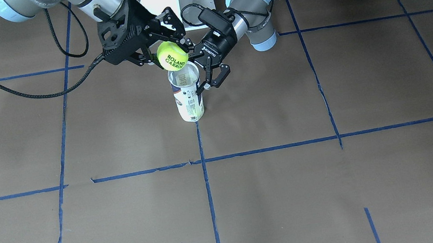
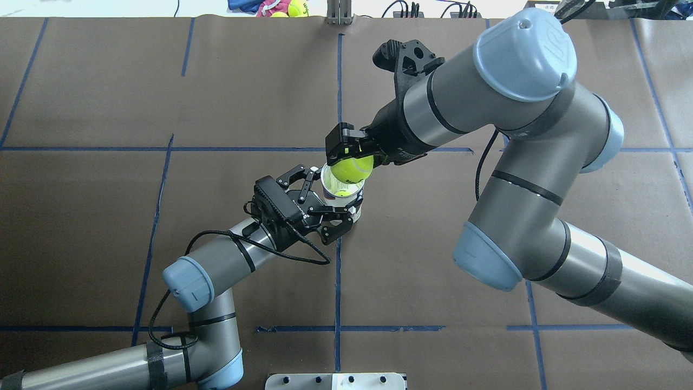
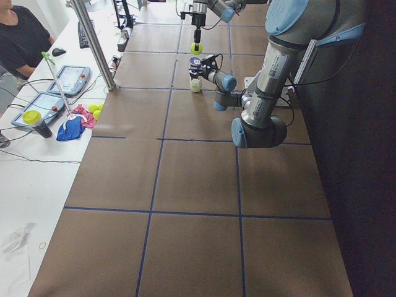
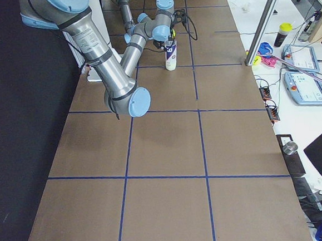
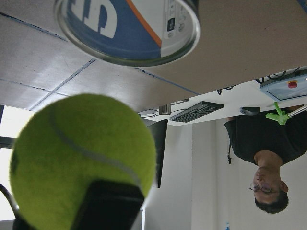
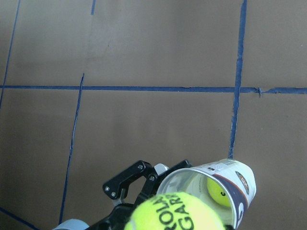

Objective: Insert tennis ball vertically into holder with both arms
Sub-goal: 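Lower the ball into the can and open the right gripper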

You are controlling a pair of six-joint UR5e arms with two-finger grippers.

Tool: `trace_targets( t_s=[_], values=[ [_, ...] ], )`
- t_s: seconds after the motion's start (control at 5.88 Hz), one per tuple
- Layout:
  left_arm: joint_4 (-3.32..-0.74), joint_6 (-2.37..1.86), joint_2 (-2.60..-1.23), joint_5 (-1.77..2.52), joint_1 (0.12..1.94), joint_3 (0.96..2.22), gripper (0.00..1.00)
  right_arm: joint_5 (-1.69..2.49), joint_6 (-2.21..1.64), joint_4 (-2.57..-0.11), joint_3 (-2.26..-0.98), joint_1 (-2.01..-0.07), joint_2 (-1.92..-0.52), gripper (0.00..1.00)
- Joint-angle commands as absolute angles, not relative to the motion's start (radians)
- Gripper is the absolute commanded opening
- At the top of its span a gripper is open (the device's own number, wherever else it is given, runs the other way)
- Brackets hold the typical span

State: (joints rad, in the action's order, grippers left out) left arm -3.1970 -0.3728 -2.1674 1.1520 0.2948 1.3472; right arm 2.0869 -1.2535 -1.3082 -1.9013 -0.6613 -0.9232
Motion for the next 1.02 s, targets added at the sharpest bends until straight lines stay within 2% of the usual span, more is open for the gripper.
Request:
trace_targets(
  t_s=[0.0,0.17,0.34,0.51,0.85],
  values=[
    [-3.197,-0.373,-2.168,1.152,0.290,1.347,0.90,2.007,-1.255,-1.312,-1.898,-0.629,-0.920,0.13],
    [-3.197,-0.373,-2.168,1.152,0.288,1.347,0.90,1.994,-1.255,-1.313,-1.901,-0.621,-0.923,0.32],
    [-3.197,-0.373,-2.166,1.152,0.288,1.347,0.90,1.993,-1.256,-1.315,-1.902,-0.621,-0.923,0.59],
    [-3.195,-0.373,-2.166,1.152,0.288,1.347,0.90,1.993,-1.259,-1.315,-1.899,-0.620,-0.922,0.75],
    [-3.197,-0.373,-2.168,1.152,0.288,1.347,0.90,1.993,-1.261,-1.316,-1.901,-0.620,-0.925,0.94]
  ],
)
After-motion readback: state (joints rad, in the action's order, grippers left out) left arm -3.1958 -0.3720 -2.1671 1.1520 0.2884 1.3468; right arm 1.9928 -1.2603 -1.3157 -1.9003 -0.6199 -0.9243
